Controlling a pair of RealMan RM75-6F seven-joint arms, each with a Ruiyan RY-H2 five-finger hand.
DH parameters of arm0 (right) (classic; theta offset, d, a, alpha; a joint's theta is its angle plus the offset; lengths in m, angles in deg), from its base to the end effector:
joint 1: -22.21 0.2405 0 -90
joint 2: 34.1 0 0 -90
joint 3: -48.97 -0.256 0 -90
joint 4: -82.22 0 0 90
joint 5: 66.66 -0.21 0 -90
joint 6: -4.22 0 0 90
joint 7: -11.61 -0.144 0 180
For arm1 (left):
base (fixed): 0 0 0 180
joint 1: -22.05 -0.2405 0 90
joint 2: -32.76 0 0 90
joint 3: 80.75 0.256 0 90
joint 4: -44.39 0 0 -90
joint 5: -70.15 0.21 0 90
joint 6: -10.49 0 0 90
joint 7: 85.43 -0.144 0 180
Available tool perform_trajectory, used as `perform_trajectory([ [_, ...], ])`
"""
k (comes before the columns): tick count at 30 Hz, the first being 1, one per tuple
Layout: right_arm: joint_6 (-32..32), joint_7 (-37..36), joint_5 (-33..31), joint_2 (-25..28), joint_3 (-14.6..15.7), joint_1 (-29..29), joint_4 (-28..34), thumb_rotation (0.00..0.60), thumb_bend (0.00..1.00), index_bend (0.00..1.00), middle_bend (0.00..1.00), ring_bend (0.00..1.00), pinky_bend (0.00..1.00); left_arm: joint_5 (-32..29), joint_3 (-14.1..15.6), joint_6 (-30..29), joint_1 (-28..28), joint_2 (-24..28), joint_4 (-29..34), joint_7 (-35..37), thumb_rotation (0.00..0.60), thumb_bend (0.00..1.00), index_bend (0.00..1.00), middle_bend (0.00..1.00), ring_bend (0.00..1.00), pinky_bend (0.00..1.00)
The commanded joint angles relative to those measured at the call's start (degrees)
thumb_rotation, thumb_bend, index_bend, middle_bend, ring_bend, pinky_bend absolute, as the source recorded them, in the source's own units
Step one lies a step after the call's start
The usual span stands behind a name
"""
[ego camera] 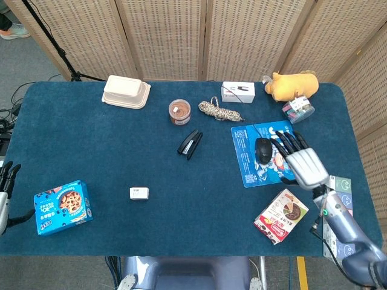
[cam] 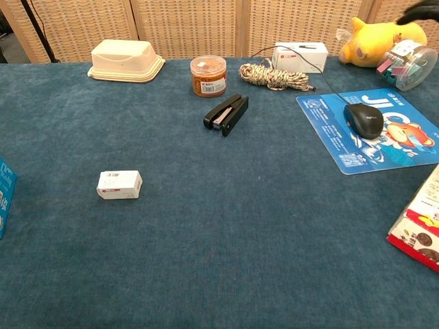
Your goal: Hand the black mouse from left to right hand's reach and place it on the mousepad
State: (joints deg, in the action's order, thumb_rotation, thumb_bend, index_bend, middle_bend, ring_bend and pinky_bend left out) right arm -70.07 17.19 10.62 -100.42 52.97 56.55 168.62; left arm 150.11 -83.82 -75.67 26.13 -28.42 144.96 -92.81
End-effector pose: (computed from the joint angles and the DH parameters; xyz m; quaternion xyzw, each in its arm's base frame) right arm -0.2468 -0.3111 0.1279 0.7235 -0.2793 0.3641 0.5157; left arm -0.3014 0.1750 0.1701 -0.5673 -0.3995 -0.3598 0.6238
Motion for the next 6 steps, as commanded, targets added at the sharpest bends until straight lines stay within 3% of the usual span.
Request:
perform_trajectory([
  [1,-5.86,6.95,-6.05,3.40,-0.43,-9.83,7.43,0.600,0.00,0.00,0.00,0.00,0.00,0.95,0.16,-0.54,-0.11,-0.74,-0.91,-0.31,0.600,0.07,0.00,0.00,0.00,0.00],
  [6,-9.90,4.12,-4.27,0.55,0.67,-15.50,5.38,0.600,0.00,0.00,0.00,0.00,0.00,1.10,0.01,-0.60,-0.19,-1.15,-1.48,0.26,0.600,0.07,0.00,0.00,0.00,0.00],
])
